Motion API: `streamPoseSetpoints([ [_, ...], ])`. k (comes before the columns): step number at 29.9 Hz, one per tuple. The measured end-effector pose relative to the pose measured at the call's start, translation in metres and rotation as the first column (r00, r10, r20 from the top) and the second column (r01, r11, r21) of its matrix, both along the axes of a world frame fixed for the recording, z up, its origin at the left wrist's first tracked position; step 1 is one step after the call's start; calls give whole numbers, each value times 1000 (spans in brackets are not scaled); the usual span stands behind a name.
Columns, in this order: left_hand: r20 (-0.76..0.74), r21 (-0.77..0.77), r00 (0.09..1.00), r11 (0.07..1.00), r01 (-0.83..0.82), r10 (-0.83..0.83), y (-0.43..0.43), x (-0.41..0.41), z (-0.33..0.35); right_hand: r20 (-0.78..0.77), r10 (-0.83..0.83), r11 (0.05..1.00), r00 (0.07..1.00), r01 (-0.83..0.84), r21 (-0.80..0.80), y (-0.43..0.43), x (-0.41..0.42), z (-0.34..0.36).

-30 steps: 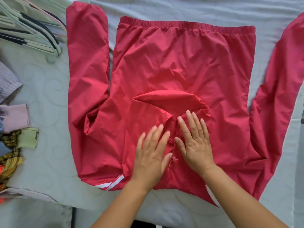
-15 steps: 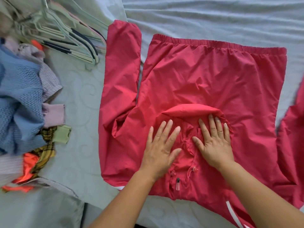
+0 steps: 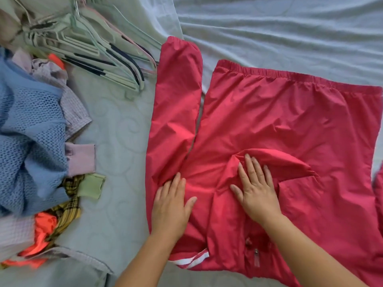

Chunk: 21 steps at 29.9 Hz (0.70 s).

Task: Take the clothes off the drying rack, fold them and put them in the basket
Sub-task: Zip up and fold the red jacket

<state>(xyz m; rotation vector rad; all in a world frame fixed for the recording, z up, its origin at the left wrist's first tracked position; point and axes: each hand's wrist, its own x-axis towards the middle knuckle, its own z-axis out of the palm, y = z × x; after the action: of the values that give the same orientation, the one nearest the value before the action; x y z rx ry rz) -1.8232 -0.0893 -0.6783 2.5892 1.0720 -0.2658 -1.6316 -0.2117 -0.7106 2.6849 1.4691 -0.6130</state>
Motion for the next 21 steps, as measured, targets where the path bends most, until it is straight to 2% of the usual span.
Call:
streamPoseSetpoints([
  [2, -88, -86, 995, 996, 34, -42, 9, -10, -4, 12, -4, 999, 1000, 5, -53, 1, -1, -4],
  [3, -84, -105, 995, 994, 43, -52, 11, -13, -3, 24, -4, 999, 1000, 5, -39, 2, 0, -2],
  [4, -44, -112, 997, 992, 51, -56, 12, -15, -1, 35, -17, 1000, 999, 17, 4, 3, 0, 1],
  [6, 147, -130, 988, 989, 65, -45, 19, -15, 10, 32, -66, 988, 997, 60, 142, 10, 0, 12],
  [8, 321, -91, 945, 995, -35, 63, 34, -21, 18, 31, -121, 946, 992, 106, 306, 24, -6, 25],
  [10, 344, -128, 891, 955, -268, 296, 54, -28, 23, 15, -152, 896, 988, 131, 425, 47, -20, 34],
  [11, 327, -204, 828, 890, -408, 455, 65, -32, 21, 6, -139, 894, 990, 123, 431, 59, -28, 33],
  [12, 254, -360, 735, 767, -531, 628, 74, -34, 21, 6, -114, 913, 993, 103, 394, 70, -36, 26],
  [13, 114, -555, 629, 575, -601, 769, 82, -32, 21, 8, -101, 945, 995, 93, 313, 79, -44, 18],
  [14, -45, -724, 548, 351, -593, 835, 86, -30, 21, 20, -92, 970, 996, 85, 226, 84, -50, 8],
  [15, -146, -819, 517, 190, -541, 844, 88, -30, 19, 24, -96, 985, 995, 91, 145, 87, -52, -1],
  [18, -199, -909, 570, 68, -412, 797, 89, -30, 21, 16, -114, 992, 993, 113, 65, 87, -52, -14],
  [20, -248, -953, 552, -98, -287, 796, 85, -30, 33, -81, -97, 986, 992, 107, 127, 88, -48, -6],
  [21, -275, -957, 540, -169, -237, 796, 83, -31, 40, -174, -137, 966, 975, 171, 194, 89, -44, 5],
])
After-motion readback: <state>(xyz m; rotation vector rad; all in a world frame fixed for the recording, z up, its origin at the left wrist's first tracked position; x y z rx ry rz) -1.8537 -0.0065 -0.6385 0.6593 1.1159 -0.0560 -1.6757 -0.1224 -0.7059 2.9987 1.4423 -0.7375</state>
